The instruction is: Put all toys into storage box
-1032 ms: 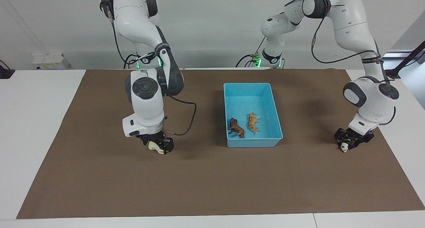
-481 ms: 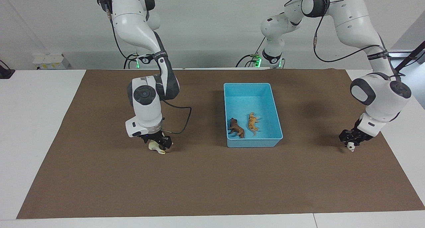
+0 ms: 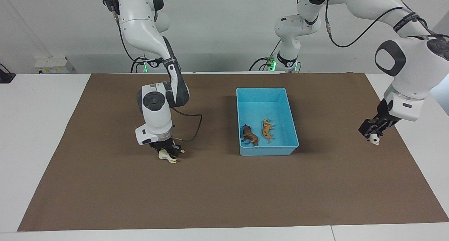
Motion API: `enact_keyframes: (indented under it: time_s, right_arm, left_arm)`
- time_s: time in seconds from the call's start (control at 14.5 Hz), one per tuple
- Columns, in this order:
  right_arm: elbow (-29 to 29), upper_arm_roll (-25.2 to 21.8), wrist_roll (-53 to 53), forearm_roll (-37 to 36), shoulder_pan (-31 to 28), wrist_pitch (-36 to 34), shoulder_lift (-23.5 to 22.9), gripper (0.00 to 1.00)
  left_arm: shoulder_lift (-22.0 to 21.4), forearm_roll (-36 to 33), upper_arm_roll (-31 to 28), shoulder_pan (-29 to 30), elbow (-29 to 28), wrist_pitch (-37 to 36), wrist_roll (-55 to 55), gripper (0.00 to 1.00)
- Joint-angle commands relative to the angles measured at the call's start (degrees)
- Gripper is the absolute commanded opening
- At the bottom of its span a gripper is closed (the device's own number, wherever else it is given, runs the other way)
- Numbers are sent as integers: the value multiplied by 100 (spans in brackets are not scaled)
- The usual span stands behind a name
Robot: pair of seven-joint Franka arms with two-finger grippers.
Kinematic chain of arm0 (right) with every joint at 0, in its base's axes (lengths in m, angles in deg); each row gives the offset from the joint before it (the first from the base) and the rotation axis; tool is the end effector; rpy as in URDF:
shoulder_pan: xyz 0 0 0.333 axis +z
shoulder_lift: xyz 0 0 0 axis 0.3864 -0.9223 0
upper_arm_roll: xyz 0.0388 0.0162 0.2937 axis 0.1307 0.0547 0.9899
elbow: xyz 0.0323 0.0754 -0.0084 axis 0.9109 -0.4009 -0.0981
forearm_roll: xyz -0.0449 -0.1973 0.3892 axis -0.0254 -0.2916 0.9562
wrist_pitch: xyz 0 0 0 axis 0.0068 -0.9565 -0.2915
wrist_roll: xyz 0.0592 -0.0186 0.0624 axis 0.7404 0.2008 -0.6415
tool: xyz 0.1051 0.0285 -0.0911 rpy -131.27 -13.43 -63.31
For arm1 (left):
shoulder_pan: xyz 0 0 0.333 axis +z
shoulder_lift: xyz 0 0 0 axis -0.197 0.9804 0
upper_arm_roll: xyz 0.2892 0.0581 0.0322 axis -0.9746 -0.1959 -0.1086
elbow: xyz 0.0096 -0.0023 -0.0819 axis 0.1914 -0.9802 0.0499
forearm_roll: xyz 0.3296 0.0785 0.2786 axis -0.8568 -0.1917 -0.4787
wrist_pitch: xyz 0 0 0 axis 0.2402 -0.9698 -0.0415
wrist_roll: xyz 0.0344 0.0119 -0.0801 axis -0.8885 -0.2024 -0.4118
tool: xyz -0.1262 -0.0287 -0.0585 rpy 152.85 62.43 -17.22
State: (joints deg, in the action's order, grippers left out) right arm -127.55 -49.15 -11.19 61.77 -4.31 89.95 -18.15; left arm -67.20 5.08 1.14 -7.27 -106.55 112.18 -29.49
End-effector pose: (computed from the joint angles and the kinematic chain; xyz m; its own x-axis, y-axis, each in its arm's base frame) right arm 0.6628 0.1529 0.2030 0.9171 -0.3823 0.1132 -0.3868 -0.9219 0.0202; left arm 0.7073 0.0072 0.4654 0.9644 0.2349 0.1211 0.2325 -0.9720 0.0338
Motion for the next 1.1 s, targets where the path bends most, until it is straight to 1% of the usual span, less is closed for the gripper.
enact_keyframes:
  time_s: [0.0,0.07,0.14,0.21,0.28,0.34,0.48,0.55,0.62,0.69,0.76,0.89,1.03]
  right_arm:
    - [-201,51,8,77,-49,85,125,31]
    - [-201,51,-10,77,-40,94,125,0]
    - [-158,60,-27,77,-40,51,116,0]
    - [-79,95,-19,77,-40,-37,116,0]
    - [105,113,16,86,56,-272,116,0]
    - [394,113,34,86,135,-623,116,0]
    - [1157,122,17,77,162,-1571,159,0]
    - [1448,130,8,86,162,-1932,221,0]
    - [1747,183,8,86,162,-2301,308,0]
    - [2011,270,8,86,162,-2653,387,0]
    - [2214,358,16,95,171,-2935,527,0]
    - [2426,534,43,104,171,-3358,713,0]
    - [2567,587,43,104,171,-3517,731,0]
  left_arm:
    - [-250,-61,-111,-758,-101,-400,-1083,0]
    - [-303,-139,-85,-1040,-110,-505,-1435,0]
    - [-329,-271,-76,-1321,-179,-584,-1734,0]
    - [-443,-281,-76,-1559,-371,-594,-1946,0]
    - [-592,-289,-76,-1779,-678,-551,-2165,0]
    - [-724,-298,-76,-1964,-977,-472,-2298,0]
    - [-944,-298,-76,-2201,-1522,-60,-2413,0]
    - [-1040,-298,-67,-2272,-1760,99,-2466,0]
    - [-1120,-298,-67,-2290,-1927,170,-2458,10]
    - [-1216,-298,-50,-2334,-2120,197,-2501,83]
    - [-1295,-298,-50,-2369,-2279,206,-2571,100]
    - [-1314,-298,-50,-2370,-2316,276,-2756,100]
    - [-1288,-298,-58,-2291,-2220,276,-2625,100]
